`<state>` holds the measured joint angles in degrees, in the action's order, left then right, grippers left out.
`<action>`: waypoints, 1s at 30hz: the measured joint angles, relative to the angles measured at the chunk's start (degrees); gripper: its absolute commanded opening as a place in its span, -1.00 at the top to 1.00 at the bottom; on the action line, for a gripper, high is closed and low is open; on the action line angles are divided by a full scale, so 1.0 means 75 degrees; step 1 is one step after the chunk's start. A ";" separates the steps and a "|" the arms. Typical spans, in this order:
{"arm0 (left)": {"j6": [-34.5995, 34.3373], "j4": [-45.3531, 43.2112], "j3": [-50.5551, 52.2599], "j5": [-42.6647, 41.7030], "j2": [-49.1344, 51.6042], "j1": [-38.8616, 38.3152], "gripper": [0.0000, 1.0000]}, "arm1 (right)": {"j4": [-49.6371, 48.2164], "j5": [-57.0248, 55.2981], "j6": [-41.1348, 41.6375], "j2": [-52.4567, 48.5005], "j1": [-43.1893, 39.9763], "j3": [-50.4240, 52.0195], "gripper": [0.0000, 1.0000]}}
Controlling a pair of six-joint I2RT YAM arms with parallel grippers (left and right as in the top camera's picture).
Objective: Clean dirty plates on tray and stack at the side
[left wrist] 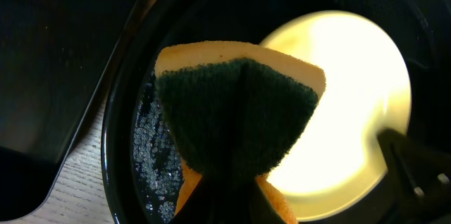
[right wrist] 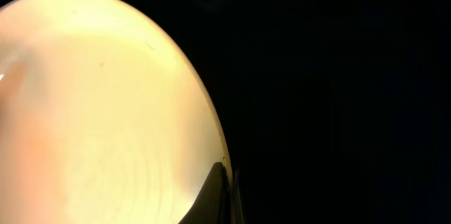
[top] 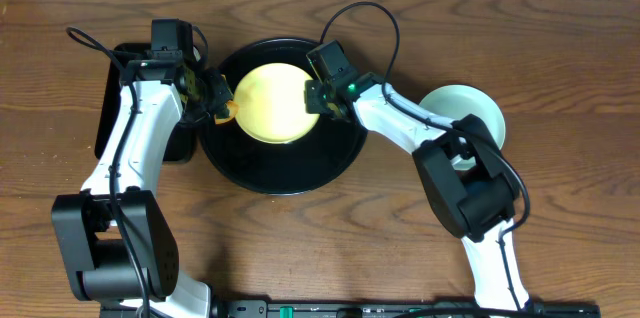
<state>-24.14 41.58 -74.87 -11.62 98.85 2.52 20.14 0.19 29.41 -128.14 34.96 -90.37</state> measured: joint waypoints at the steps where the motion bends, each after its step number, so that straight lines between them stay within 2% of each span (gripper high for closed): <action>1: 0.0000 0.0000 0.0000 0.0000 0.0000 0.0000 0.85 | 0.0108 -0.0154 -0.0114 0.0070 0.0000 0.0041 0.98; 13: 0.0000 0.0000 0.0000 0.0000 0.0000 0.0306 0.85 | 0.0551 -0.2276 -0.1451 0.0906 0.0341 0.0137 0.97; 21: 0.0000 0.0000 0.0000 0.0000 0.0000 0.0402 0.85 | 0.0560 -0.3698 -0.2084 0.0956 0.0915 0.0137 0.97; 25: 0.0000 0.0000 0.0000 0.0000 0.0000 0.0402 0.85 | 0.0542 -0.3867 -0.2264 0.0956 0.1110 0.0137 0.98; 30: 0.0000 0.0003 0.0000 0.0003 0.0000 0.0402 0.85 | 0.0781 -0.3156 -0.2168 0.0956 0.1096 0.0137 0.98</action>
<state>-24.14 41.60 -74.87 -11.60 98.85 5.54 26.00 -23.49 13.15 -120.97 43.18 -89.34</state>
